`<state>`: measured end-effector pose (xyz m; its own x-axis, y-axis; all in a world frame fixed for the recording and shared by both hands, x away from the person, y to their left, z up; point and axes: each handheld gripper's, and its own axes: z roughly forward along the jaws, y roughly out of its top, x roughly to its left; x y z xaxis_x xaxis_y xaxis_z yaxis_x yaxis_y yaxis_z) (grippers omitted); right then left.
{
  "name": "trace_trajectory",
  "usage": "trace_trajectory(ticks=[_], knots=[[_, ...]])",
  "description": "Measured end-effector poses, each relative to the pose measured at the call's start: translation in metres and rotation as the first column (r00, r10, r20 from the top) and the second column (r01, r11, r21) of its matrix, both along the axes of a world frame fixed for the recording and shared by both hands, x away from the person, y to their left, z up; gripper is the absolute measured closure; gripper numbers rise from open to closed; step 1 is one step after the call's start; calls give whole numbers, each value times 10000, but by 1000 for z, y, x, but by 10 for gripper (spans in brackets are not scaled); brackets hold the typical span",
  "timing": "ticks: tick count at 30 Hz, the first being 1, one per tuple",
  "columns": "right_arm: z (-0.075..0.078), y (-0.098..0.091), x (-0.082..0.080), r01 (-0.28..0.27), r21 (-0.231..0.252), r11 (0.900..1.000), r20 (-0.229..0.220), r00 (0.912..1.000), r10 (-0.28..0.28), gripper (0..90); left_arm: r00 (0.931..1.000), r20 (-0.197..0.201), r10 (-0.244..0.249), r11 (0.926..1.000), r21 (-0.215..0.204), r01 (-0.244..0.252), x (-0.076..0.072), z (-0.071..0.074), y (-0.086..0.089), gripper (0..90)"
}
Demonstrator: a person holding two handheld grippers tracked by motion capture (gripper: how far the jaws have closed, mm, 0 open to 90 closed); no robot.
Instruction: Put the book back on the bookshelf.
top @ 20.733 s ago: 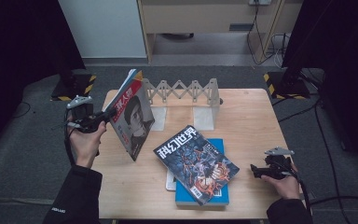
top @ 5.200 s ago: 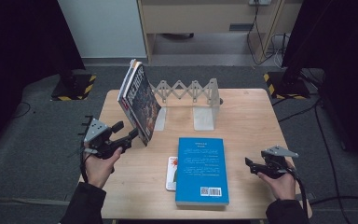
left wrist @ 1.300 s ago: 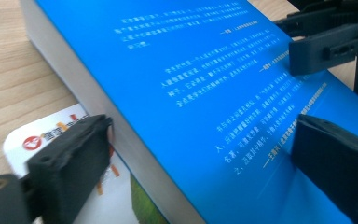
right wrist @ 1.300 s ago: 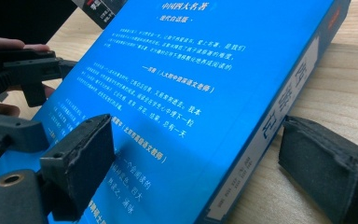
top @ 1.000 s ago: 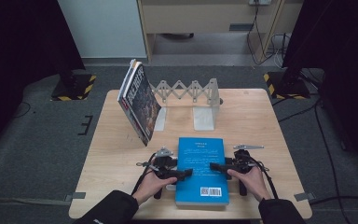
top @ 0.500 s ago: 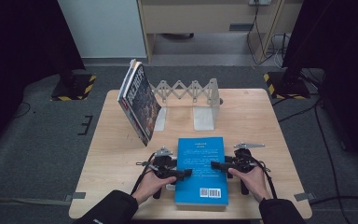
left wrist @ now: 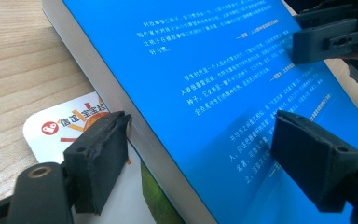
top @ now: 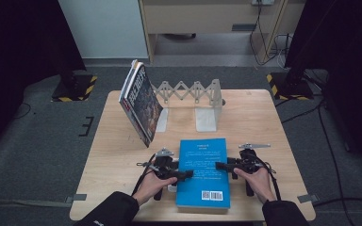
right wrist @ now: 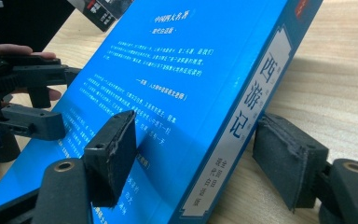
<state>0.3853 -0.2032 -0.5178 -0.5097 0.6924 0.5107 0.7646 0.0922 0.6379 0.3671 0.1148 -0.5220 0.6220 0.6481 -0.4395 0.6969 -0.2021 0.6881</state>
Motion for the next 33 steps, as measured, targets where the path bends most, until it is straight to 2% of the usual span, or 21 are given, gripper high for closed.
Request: trace_trajectory(ticks=[7, 11, 20, 29, 33], knots=[[-5, 0, 1, 149, 219, 9996, -289, 9995, -143, 278, 9999, -108, 117, 9999, -4, -117, 1, 1, 0, 204], [-5, -2, 1, 26, 130, 9999, -350, 9994, -21, 266, 9997, -70, 218, 9997, 59, -218, 1, 2, -2, 213], [-3, -4, 1, -70, 0, 10000, -379, 9993, 70, 264, 9996, -158, 240, 9996, 163, -238, 2, 5, -4, 254], [-1, -8, 2, -189, -176, 9997, -472, 9987, 180, 263, 9999, -145, 21, 9999, 166, -19, 2, 6, -6, 273], [-5, -7, -1, -47, -45, 10000, -340, 9994, 46, 210, 10000, -59, 67, 9998, 176, -66, 0, 5, -6, 273]])
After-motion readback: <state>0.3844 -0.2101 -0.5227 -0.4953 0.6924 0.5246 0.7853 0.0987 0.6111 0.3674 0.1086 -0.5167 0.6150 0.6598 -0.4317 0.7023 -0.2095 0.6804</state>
